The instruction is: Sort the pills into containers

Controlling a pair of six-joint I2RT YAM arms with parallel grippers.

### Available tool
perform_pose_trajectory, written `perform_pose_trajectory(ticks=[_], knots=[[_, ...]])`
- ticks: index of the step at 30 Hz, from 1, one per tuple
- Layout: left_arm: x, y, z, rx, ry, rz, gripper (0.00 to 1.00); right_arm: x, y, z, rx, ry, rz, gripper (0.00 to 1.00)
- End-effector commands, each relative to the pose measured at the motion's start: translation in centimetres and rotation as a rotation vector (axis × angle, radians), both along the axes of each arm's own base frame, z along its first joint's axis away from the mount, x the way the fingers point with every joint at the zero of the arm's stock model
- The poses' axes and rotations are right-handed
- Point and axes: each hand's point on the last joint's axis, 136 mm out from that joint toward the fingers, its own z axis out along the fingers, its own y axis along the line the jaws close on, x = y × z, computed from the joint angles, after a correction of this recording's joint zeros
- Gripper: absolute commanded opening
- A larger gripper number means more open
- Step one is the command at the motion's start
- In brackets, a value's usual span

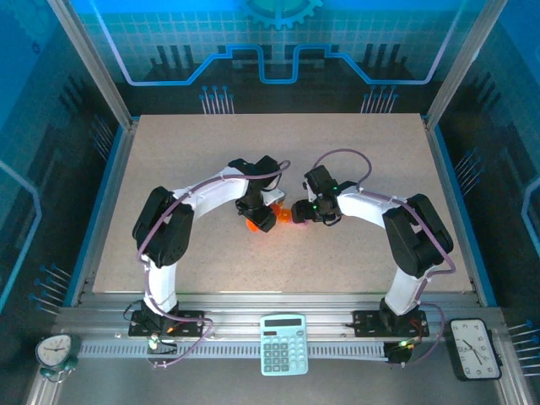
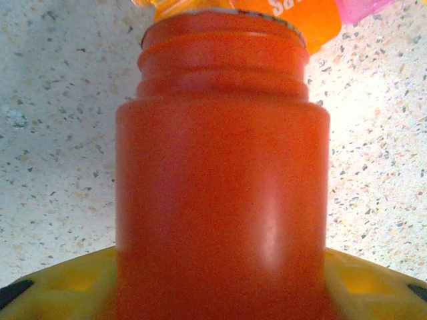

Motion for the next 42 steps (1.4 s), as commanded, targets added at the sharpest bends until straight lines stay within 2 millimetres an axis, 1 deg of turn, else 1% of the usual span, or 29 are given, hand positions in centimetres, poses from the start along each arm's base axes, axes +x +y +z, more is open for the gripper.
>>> perform_pose_trajectory(ticks=[1, 8, 15, 26, 37, 42], knots=[[-0.1, -0.2, 0.3, 0.022, 0.006, -0.034, 0.05, -0.3, 0.4, -0.6, -0.01, 0.023, 0.0, 0.74], [0.2, -0.4, 0.3, 0.038, 0.011, -0.046, 0.05, -0.3, 0.3, -0.7, -0.013, 0.023, 0.001, 0.74], [0.2, -0.2, 0.3, 0.084, 0.025, -0.07, 0.05, -0.4, 0.3, -0.8, -0.015, 0.025, 0.001, 0.74], [0.7, -0.2, 0.3, 0.134, -0.005, -0.09, 0.05, -0.3, 0.3, -0.8, -0.019, 0.027, 0.006, 0.74], [1.2, 0.3, 0.1, 0.227, -0.033, -0.131, 0.04, -0.4, 0.3, -0.9, -0.018, 0.031, 0.005, 0.74], [1.4, 0.0, 0.2, 0.226, -0.044, -0.139, 0.04, -0.5, 0.2, -1.0, -0.021, 0.032, 0.003, 0.75]])
